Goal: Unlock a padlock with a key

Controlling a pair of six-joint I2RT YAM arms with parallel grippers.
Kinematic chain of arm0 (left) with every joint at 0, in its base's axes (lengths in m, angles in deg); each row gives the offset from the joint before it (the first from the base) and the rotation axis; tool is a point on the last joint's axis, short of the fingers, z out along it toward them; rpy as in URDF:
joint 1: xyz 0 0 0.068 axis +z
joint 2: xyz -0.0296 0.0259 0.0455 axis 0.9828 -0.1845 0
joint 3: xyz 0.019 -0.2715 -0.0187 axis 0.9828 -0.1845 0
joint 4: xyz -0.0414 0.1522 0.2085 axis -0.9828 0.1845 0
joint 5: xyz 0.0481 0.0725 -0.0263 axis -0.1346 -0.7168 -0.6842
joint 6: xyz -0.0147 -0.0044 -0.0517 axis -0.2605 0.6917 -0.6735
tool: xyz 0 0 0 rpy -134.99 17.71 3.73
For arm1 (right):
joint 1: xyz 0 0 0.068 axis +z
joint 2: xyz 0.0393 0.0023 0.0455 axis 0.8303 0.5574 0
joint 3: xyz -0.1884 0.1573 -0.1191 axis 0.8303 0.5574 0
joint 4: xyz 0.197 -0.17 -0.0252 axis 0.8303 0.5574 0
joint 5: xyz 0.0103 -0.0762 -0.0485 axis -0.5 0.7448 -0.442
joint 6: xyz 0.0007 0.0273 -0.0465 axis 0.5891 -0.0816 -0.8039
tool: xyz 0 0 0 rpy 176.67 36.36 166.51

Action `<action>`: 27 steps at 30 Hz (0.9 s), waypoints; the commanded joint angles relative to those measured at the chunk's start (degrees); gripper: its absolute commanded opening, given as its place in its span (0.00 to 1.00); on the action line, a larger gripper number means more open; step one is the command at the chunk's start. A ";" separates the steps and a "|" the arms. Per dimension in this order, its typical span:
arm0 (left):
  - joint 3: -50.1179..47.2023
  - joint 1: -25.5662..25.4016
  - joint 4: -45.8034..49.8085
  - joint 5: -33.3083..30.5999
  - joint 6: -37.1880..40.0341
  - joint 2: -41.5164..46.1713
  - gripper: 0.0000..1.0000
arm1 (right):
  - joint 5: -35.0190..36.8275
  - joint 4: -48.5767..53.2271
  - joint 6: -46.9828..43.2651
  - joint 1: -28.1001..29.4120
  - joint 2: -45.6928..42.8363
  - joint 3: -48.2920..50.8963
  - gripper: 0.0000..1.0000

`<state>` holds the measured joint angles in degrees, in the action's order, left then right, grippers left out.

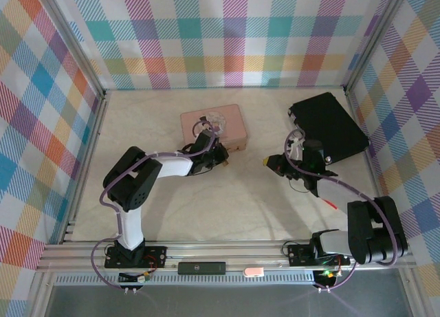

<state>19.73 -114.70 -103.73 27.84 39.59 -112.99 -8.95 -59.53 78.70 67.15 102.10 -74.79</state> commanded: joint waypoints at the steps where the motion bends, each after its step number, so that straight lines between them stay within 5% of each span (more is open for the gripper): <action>1: -2.21 -0.91 -5.38 1.28 -7.73 3.18 0.00 | -2.74 -5.17 0.92 2.13 2.64 0.45 0.00; 12: -7.42 -2.20 -22.34 2.57 -18.28 1.75 0.00 | 1.21 -7.44 3.88 8.55 3.43 3.52 0.00; 27: -10.42 -2.46 -28.19 4.47 -22.06 1.70 0.00 | 0.59 -22.94 10.12 11.21 12.78 0.88 0.00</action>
<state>10.88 -116.38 -128.76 27.45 23.64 -111.20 -7.84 -75.46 86.37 77.93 112.68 -71.86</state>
